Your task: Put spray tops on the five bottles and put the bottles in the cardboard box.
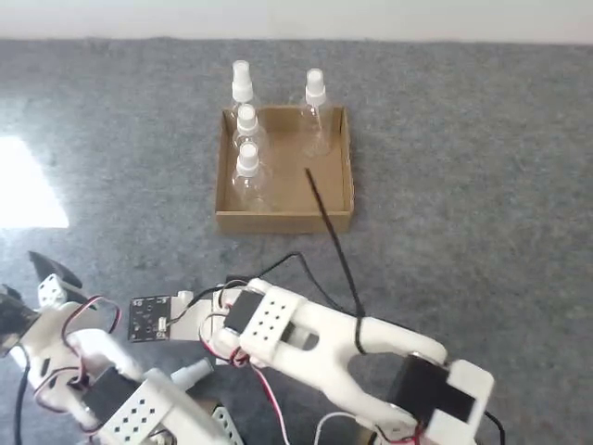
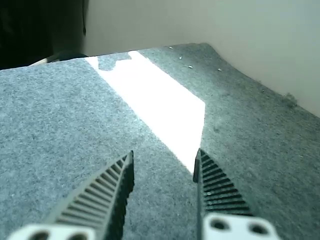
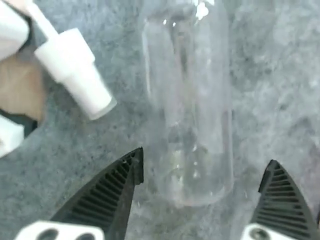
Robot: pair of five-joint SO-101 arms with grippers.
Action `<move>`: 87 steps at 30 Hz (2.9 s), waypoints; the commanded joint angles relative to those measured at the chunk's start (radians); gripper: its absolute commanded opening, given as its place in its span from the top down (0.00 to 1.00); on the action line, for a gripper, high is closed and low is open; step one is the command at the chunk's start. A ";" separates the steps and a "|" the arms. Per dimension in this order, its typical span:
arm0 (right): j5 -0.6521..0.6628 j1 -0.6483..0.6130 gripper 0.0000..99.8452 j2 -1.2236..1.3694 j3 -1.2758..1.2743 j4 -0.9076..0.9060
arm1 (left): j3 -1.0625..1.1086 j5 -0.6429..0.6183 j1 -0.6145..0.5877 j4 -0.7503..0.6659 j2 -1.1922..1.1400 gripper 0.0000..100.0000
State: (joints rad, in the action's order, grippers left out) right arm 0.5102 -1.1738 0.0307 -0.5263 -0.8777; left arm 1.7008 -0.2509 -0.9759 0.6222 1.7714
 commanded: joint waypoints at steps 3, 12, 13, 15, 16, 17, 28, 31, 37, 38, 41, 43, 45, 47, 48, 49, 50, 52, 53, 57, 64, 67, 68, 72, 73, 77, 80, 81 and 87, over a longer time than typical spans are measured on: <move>0.014 0.045 0.76 0.012 0.091 0.016 | -0.015 -0.008 0.002 0.015 0.014 0.81; 0.015 0.047 0.93 0.012 0.106 0.013 | -0.015 -0.008 0.000 0.015 0.014 0.81; 0.015 0.053 0.93 0.010 0.106 0.001 | -0.015 -0.008 -0.002 0.015 0.014 0.81; 0.015 0.067 0.93 0.005 0.114 -0.024 | -0.015 -0.008 -0.002 0.015 0.014 0.81; 0.012 0.076 0.93 -0.005 0.118 -0.042 | -0.015 -0.008 -0.002 0.015 0.014 0.81; 0.011 0.090 0.93 -0.021 0.121 -0.058 | -0.015 -0.008 -0.002 0.015 0.014 0.81; 0.006 0.153 0.93 -0.150 0.115 -0.193 | -0.015 -0.008 0.002 0.015 0.014 0.81; 0.009 0.154 0.93 -0.150 0.115 -0.223 | -0.015 -0.008 0.002 0.015 0.014 0.81; 0.015 0.156 0.93 -0.168 0.121 -0.320 | -0.015 -0.008 0.005 0.015 0.014 0.81; 0.015 0.156 0.93 -0.191 0.121 -0.354 | -0.015 -0.008 0.005 0.015 0.014 0.81; 0.014 0.156 0.93 -0.292 0.121 -0.433 | -0.015 -0.009 0.005 0.014 0.014 0.81; 0.015 0.166 0.93 -0.366 0.117 -0.479 | -0.015 -0.009 0.020 0.017 0.014 0.81; 0.014 0.196 0.93 -0.417 0.114 -0.519 | -0.015 -0.009 0.049 0.020 0.011 0.81; 0.014 0.242 0.93 -0.447 0.092 -0.535 | -0.015 -0.008 0.077 0.040 0.014 0.81; 0.014 0.260 0.93 -0.456 0.080 -0.538 | -0.015 -0.006 0.091 0.041 0.015 0.81; 0.012 0.280 0.93 -0.466 0.066 -0.538 | -0.015 0.002 0.100 0.044 0.015 0.81; 0.011 0.298 0.93 -0.476 0.052 -0.541 | -0.015 0.017 0.109 0.044 0.015 0.81; 0.009 0.338 0.93 -0.493 0.029 -0.547 | -0.015 0.034 0.121 0.046 0.011 0.81; 0.009 0.366 0.93 -0.504 0.018 -0.561 | -0.015 0.040 0.130 0.051 0.011 0.81; 0.008 0.496 0.93 -0.558 -0.037 -0.578 | -0.015 0.051 0.193 0.091 0.015 0.81; 0.017 0.748 0.93 -0.677 -0.144 -0.578 | -0.015 0.207 0.339 0.206 0.015 0.81; 0.032 0.868 0.93 -0.707 -0.176 -0.578 | -0.015 0.265 0.382 0.241 0.015 0.81; 0.054 0.906 0.93 -0.713 -0.189 -0.578 | -0.015 0.282 0.394 0.250 0.015 0.81; 0.087 1.033 0.93 -0.714 -0.244 -0.568 | -0.015 0.324 0.416 0.265 0.011 0.81; 0.087 1.064 0.93 -0.717 -0.259 -0.567 | -0.015 0.325 0.416 0.265 0.009 0.81; 0.092 1.176 0.93 -0.722 -0.310 -0.567 | -0.015 0.325 0.414 0.265 0.009 0.81; 0.133 1.247 0.93 -0.722 -0.348 -0.555 | -0.015 0.325 0.414 0.267 0.008 0.81; 0.146 1.260 0.93 -0.722 -0.371 -0.535 | -0.015 0.325 0.414 0.267 0.008 0.81; 0.157 1.271 0.90 -0.722 -0.480 -0.432 | -0.015 0.321 0.414 0.267 0.008 0.79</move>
State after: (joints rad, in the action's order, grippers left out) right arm 0.6467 0.0798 -0.6567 -1.0081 -1.3441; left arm 1.7008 0.0637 -0.5616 0.8861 1.7714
